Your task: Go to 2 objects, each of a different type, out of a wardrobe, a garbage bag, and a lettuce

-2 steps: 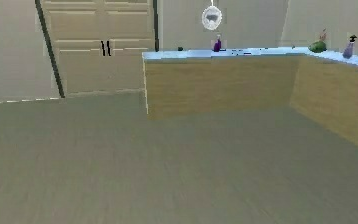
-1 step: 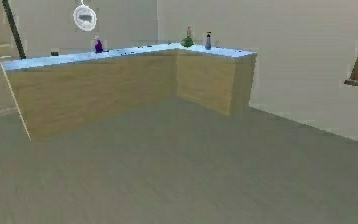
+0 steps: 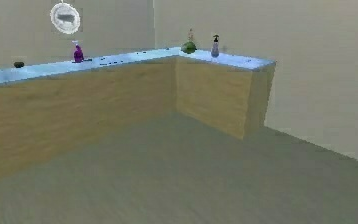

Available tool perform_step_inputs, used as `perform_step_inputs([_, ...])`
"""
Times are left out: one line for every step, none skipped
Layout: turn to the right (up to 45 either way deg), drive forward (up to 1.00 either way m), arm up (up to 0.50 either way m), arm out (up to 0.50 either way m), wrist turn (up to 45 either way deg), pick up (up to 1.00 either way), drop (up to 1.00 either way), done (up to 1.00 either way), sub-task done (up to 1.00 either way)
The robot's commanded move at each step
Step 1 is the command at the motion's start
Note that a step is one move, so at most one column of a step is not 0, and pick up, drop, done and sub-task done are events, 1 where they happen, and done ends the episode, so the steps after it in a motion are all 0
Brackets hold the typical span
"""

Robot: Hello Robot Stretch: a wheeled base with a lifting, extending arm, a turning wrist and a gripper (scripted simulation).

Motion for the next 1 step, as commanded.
perform_step_inputs([0.0,1.00,0.00,0.00,0.0,0.00,0.00,0.00,0.00])
